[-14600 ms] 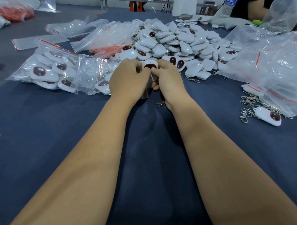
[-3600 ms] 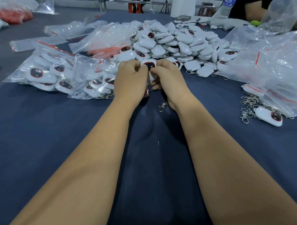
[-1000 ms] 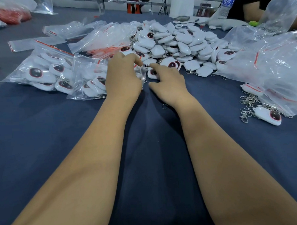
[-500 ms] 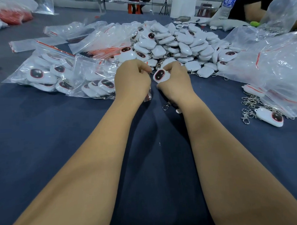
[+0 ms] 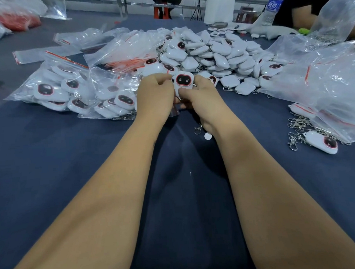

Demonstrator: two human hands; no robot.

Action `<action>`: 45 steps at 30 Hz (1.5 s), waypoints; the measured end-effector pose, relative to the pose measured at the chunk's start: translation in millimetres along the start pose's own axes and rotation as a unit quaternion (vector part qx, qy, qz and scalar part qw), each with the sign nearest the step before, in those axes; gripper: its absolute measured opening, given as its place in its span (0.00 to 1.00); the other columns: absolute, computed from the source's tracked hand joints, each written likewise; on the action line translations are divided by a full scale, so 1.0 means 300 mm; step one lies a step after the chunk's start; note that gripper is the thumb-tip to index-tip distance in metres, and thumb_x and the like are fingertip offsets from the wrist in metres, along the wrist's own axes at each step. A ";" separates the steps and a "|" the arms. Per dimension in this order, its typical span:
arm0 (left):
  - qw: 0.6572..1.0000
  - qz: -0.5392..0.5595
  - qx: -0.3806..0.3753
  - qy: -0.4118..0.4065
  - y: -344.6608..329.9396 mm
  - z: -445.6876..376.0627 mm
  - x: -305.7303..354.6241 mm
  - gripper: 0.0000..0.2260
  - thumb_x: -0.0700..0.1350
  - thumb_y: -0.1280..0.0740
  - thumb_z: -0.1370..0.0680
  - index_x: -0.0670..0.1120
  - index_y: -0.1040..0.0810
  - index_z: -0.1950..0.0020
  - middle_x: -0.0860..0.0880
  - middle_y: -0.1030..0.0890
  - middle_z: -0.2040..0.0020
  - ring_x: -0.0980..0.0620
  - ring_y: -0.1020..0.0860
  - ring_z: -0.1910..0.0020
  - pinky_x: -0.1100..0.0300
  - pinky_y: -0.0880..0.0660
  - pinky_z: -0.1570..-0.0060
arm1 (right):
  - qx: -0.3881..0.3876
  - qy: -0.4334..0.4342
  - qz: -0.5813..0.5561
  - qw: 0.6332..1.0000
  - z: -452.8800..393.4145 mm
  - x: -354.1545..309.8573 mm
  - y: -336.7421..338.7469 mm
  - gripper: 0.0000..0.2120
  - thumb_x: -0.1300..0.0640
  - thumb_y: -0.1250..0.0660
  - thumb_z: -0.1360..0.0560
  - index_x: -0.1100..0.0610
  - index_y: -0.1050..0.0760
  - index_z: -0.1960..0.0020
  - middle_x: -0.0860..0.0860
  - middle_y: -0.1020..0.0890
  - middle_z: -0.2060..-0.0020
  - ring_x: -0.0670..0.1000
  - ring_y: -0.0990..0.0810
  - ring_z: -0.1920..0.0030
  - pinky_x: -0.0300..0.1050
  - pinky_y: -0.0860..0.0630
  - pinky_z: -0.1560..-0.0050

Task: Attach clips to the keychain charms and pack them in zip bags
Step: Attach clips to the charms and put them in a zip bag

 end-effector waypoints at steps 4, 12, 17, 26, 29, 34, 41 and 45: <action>1.000 -0.004 -0.027 0.000 -0.013 0.007 0.000 0.10 0.39 0.40 0.24 0.34 0.24 0.58 0.40 0.28 0.63 0.48 0.31 0.66 0.55 0.34 0.63 | -0.023 0.011 0.005 1.000 0.005 0.002 -0.001 0.09 0.70 0.37 0.25 0.61 0.24 0.47 0.55 0.19 0.58 0.49 0.21 0.60 0.40 0.24 0.63; 0.998 -0.044 -0.045 -0.006 -0.019 0.001 -0.009 0.11 0.43 0.39 0.22 0.40 0.19 0.50 0.34 0.24 0.42 0.37 0.20 0.49 0.41 0.23 0.46 | 0.002 0.015 0.024 1.000 0.003 0.016 -0.001 0.10 0.68 0.34 0.25 0.58 0.24 0.46 0.52 0.17 0.60 0.46 0.20 0.63 0.38 0.26 0.65; 0.999 -0.027 -0.040 -0.007 -0.024 0.008 -0.008 0.10 0.45 0.39 0.21 0.46 0.19 0.46 0.39 0.24 0.40 0.40 0.20 0.47 0.43 0.23 0.44 | 0.003 0.011 0.017 1.000 0.008 0.011 0.002 0.11 0.69 0.35 0.25 0.58 0.24 0.44 0.51 0.16 0.61 0.43 0.20 0.66 0.34 0.27 0.68; 0.999 -0.030 -0.018 -0.021 -0.026 0.007 -0.010 0.06 0.45 0.38 0.21 0.50 0.23 0.47 0.48 0.28 0.41 0.45 0.21 0.46 0.44 0.24 0.43 | 0.007 0.004 0.031 1.000 0.007 -0.004 -0.001 0.09 0.67 0.38 0.26 0.55 0.23 0.52 0.51 0.19 0.62 0.45 0.21 0.65 0.36 0.27 0.67; 0.999 -0.019 -0.021 -0.024 -0.026 0.006 -0.011 0.05 0.44 0.39 0.21 0.52 0.24 0.49 0.50 0.29 0.44 0.45 0.21 0.47 0.43 0.24 0.43 | 0.005 0.000 -0.003 1.000 0.005 -0.006 0.001 0.09 0.65 0.39 0.25 0.54 0.26 0.60 0.50 0.21 0.67 0.46 0.23 0.68 0.39 0.27 0.67; 1.000 -0.007 -0.024 -0.014 -0.028 0.004 -0.014 0.05 0.45 0.39 0.21 0.51 0.25 0.47 0.50 0.29 0.44 0.43 0.21 0.46 0.40 0.24 0.43 | 0.020 0.009 0.000 1.000 0.004 -0.001 -0.003 0.11 0.62 0.40 0.22 0.51 0.24 0.59 0.48 0.19 0.64 0.45 0.22 0.67 0.39 0.25 0.66; 1.000 -0.016 -0.015 -0.015 -0.029 -0.004 -0.019 0.06 0.46 0.38 0.20 0.47 0.24 0.46 0.49 0.29 0.41 0.44 0.21 0.46 0.44 0.22 0.44 | 0.020 0.015 0.010 1.000 0.010 0.001 -0.003 0.10 0.61 0.40 0.22 0.50 0.23 0.56 0.46 0.19 0.64 0.44 0.23 0.66 0.38 0.26 0.66; 0.999 -0.045 -0.007 -0.028 -0.030 -0.010 -0.027 0.08 0.47 0.38 0.20 0.47 0.24 0.43 0.51 0.30 0.42 0.48 0.23 0.45 0.51 0.25 0.43 | 0.018 0.020 0.015 1.000 0.012 -0.001 -0.002 0.10 0.61 0.40 0.23 0.50 0.23 0.56 0.45 0.19 0.66 0.43 0.23 0.67 0.38 0.26 0.66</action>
Point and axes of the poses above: each hand's wrist, its own z-axis away from the middle knuckle, its own y-axis out of the back of the hand, x = y × z, the point moved 1 cm from there along -z, towards the middle knuckle
